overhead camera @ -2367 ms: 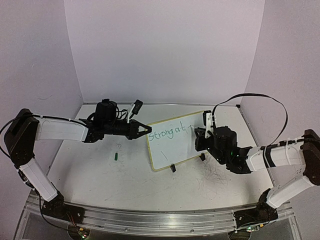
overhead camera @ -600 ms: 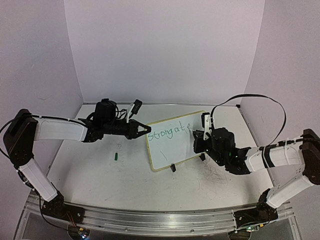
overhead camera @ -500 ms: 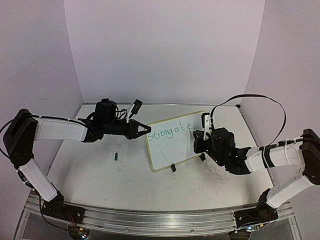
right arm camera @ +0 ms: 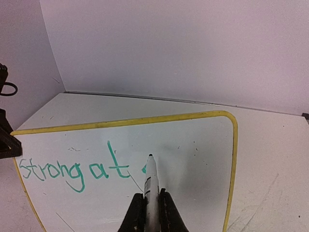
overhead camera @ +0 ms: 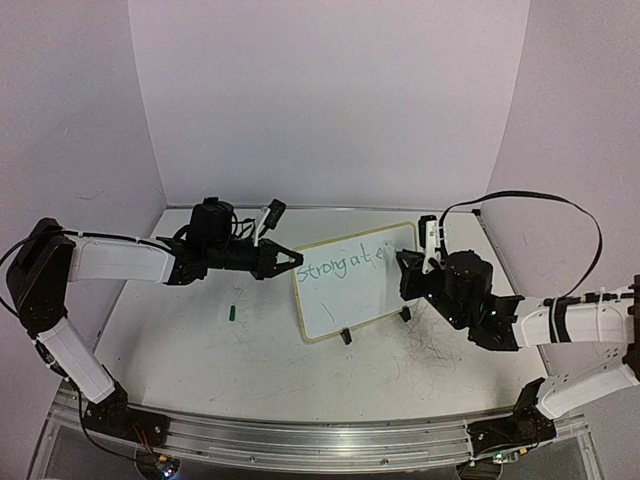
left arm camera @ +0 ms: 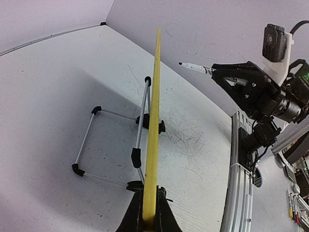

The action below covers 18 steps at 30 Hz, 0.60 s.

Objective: Write a sentence on the whiteboard

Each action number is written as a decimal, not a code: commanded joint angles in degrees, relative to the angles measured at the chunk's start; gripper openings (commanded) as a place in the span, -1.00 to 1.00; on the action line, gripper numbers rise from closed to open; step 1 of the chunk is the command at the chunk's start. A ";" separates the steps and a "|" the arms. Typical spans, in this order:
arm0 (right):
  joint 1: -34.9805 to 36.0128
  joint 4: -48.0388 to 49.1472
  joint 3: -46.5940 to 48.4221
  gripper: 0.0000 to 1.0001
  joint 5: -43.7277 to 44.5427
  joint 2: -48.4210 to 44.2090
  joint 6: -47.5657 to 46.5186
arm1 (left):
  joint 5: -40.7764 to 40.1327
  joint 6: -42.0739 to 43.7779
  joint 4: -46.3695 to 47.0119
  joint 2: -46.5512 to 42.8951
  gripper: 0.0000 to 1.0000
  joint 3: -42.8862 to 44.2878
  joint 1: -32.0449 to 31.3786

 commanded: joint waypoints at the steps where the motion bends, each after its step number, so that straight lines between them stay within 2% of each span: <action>1: -0.55 0.81 0.78 -1.00 -1.28 2.00 -2.77 | -1.46 1.95 2.57 -2.53 -1.00 1.20 0.02; 18: -0.51 3.37 -1.14 -1.00 -3.41 2.84 -2.14 | -1.75 2.21 2.39 -3.05 -1.00 1.00 -0.06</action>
